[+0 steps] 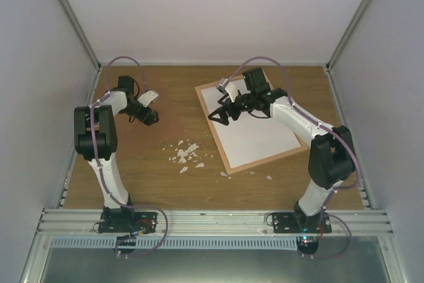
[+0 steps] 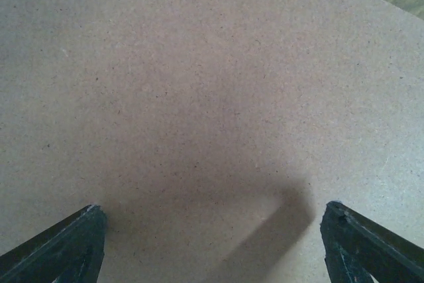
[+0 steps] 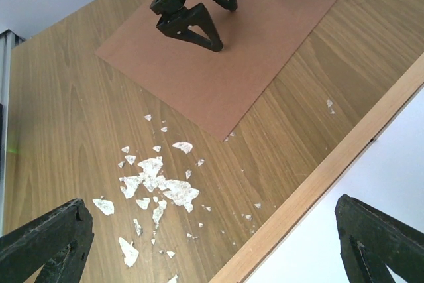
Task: Put the photo into the frame
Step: Move the photo frame item to the center of the board.
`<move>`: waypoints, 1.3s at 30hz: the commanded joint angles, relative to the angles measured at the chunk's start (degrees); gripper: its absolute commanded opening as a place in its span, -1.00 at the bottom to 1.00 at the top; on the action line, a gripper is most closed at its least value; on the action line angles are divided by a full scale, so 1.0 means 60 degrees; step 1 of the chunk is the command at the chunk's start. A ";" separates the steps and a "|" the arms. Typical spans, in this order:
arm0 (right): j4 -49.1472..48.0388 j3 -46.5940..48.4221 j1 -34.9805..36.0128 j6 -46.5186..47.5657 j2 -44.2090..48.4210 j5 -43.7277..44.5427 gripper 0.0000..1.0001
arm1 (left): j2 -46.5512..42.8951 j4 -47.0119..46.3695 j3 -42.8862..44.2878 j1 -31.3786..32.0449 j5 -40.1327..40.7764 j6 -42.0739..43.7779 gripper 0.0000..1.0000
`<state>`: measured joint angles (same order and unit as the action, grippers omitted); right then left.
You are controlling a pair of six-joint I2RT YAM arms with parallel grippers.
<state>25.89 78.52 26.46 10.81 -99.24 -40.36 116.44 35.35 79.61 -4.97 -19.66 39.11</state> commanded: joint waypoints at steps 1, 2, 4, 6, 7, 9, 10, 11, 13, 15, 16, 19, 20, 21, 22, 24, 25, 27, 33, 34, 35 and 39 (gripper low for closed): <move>-0.0025 -0.0054 0.0110 0.0182 0.0332 0.0007 0.99 | 0.0535 0.0126 -0.0976 0.0310 0.0014 0.0409 0.76; -0.0041 -0.0058 0.0103 0.0179 0.0314 -0.0008 0.99 | 0.0453 0.0132 -0.1292 0.0493 -0.0006 0.0521 0.75; -0.0116 -0.0066 0.0120 0.0162 0.0236 -0.0052 0.99 | 0.0146 0.0022 -0.2249 0.0756 -0.0027 0.0703 0.75; -0.0100 -0.0032 0.0129 0.0189 0.0112 -0.0059 0.99 | -0.0214 -0.0113 -0.2900 0.1284 0.0115 0.0786 0.76; -0.0073 -0.0011 0.0135 0.0222 0.0054 -0.0053 0.99 | -0.0408 -0.0134 -0.3142 0.1422 0.0175 0.0810 0.75; -0.0064 0.0015 0.0147 0.0291 -0.0056 -0.0012 0.99 | -0.0757 -0.0048 -0.3409 0.1572 0.0065 0.0792 0.75; -0.0067 0.0033 0.0159 0.0313 -0.0100 0.0001 0.99 | -0.0866 0.0062 -0.3496 0.1630 -0.0058 0.0762 0.75; -0.0060 0.0069 0.0168 0.0321 -0.0157 0.0021 0.99 | -0.0983 0.0182 -0.3593 0.1691 -0.0154 0.0754 0.75; -0.0025 0.0161 0.0189 0.0358 -0.0302 0.0043 0.99 | -0.1250 0.0223 -0.3932 0.1999 -0.0103 0.0806 0.74; -0.0025 0.0237 0.0235 0.0354 -0.0408 0.0096 0.99 | -0.1587 0.0231 -0.4313 0.2326 -0.0029 0.0846 0.74; -0.0012 0.0283 0.0269 0.0365 -0.0450 0.0143 0.99 | -0.1707 0.0269 -0.4463 0.2450 -0.0041 0.0864 0.74; 0.0055 0.0318 0.0425 0.0374 -0.0570 0.0250 0.99 | -0.2137 0.0344 -0.4915 0.2683 -0.0119 0.0992 0.74; 0.0029 0.0271 0.0494 0.0298 -0.0597 0.0268 0.99 | -0.2327 0.0382 -0.5038 0.2692 -0.0207 0.1089 0.74; -0.0018 0.0221 0.0572 0.0120 -0.0649 0.0292 0.99 | -0.2543 0.0422 -0.5148 0.2658 -0.0338 0.1158 0.75; -0.0068 0.0139 0.0666 -0.0126 -0.0731 0.0206 0.99 | -0.2775 0.0441 -0.5226 0.2597 -0.0438 0.1139 0.75; -0.0143 0.0157 0.0839 -0.0788 -0.0990 -0.0155 0.99 | -0.3199 0.0619 -0.5130 0.2321 -0.0957 0.0894 0.76; -0.0194 0.0203 0.0918 -0.1217 -0.1160 -0.0323 0.99 | -0.3421 0.0777 -0.5027 0.2070 -0.1180 0.0738 0.77; -0.0288 0.0388 0.1107 -0.2261 -0.1457 -0.0667 0.99 | -0.3918 0.0919 -0.4630 0.1408 -0.1973 0.0206 0.82; -0.0267 0.1171 0.1671 -0.5565 -0.2401 0.0092 0.99 | -0.5294 0.0704 -0.4095 -0.1041 -0.3523 -0.2205 0.98; -0.0099 0.1405 0.1692 -0.5877 -0.2647 0.0087 0.99 | -0.5532 0.0587 -0.4150 -0.1285 -0.3554 -0.2554 0.98; 0.0032 0.1612 0.1696 -0.6112 -0.2905 0.0041 0.99 | -0.5705 0.0484 -0.4215 -0.1539 -0.3526 -0.2852 0.98; 0.0173 0.2036 0.1694 -0.6757 -0.3722 0.0041 0.99 | -0.5944 0.0231 -0.4362 -0.2637 -0.3115 -0.3990 0.98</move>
<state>25.47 88.31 36.62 -20.73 -117.40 -40.84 81.78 37.93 54.13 -16.12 -36.84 24.73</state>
